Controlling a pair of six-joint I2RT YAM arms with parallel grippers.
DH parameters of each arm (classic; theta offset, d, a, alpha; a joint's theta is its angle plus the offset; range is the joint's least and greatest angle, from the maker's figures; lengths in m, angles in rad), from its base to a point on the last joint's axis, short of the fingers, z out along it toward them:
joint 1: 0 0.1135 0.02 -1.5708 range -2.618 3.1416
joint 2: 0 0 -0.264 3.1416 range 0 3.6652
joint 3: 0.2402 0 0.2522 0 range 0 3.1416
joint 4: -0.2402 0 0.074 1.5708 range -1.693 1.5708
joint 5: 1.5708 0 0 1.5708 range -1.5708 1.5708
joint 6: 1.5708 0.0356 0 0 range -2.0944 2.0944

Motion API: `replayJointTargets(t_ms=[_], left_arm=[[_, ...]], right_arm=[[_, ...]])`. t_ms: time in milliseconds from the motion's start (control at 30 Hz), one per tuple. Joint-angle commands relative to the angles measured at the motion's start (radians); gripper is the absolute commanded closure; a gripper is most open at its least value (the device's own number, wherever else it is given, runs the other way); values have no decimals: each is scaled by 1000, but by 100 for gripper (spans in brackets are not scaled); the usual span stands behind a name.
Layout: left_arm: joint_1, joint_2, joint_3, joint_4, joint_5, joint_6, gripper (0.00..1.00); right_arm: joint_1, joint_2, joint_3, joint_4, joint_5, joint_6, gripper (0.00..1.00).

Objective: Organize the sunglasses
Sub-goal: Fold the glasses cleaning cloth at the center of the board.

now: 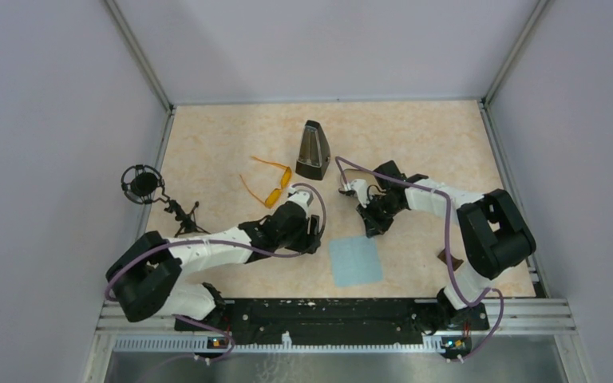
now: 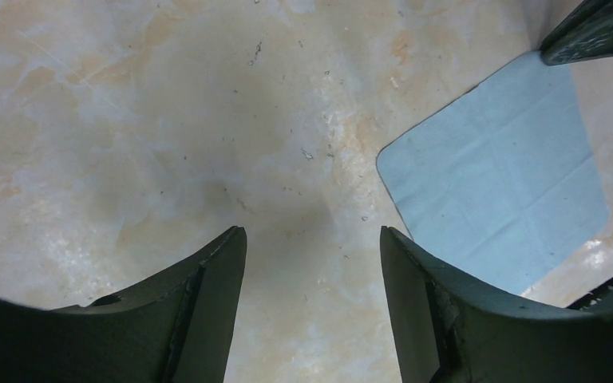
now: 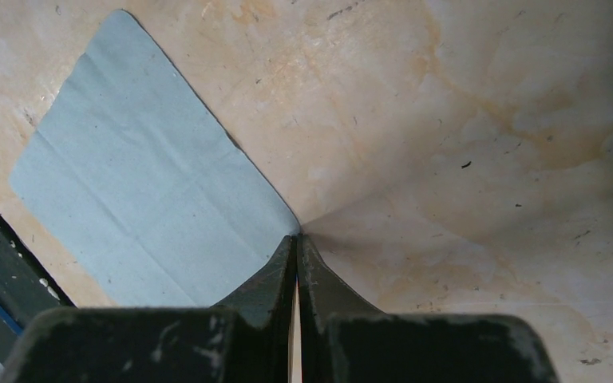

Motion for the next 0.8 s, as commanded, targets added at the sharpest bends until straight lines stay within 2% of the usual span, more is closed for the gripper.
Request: replayJointTargets(t_ms=[0,267,367,667,767], left_arm=[[2,93,71,45,18,60,32],[7,194,130,142,90,126,39],[10,241,170,124,146,136,44],[10,302,190,144,202,121,48],[10,323,195,154,206,113,52]], right_arm=[[-5,-32,1,27,55,6,100],[-30,-17,-8,15,61,-3,100],[-32,-24,-10,16,63,-3,100],[-36,-24,-10,11,48,-10,100],[-36,-19,-12,9,45,-13,100]])
